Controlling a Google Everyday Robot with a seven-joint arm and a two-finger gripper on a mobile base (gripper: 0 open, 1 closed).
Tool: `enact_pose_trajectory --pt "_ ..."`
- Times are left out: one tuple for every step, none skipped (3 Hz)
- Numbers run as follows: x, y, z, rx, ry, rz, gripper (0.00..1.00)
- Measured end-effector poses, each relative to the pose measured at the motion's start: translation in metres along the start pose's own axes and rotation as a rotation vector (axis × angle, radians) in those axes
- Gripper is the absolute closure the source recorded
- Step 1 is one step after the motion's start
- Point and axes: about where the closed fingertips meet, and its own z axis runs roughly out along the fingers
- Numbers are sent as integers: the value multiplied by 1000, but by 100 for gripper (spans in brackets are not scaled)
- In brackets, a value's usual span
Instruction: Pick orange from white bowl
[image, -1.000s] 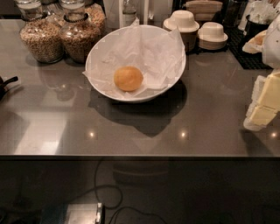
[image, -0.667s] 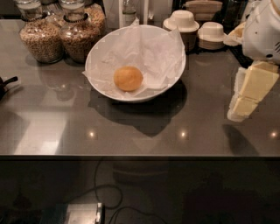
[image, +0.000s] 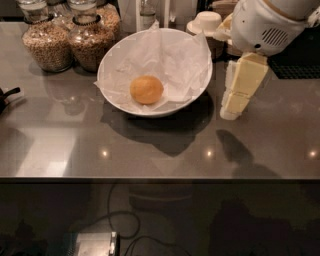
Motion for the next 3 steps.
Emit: enact_pose_trajectory --pt "-23 -20 17 -20 -43 -4 0" --pt "-23 -20 17 -20 -43 -4 0" --pt "-28 -25 23 -18 -91 8 0"
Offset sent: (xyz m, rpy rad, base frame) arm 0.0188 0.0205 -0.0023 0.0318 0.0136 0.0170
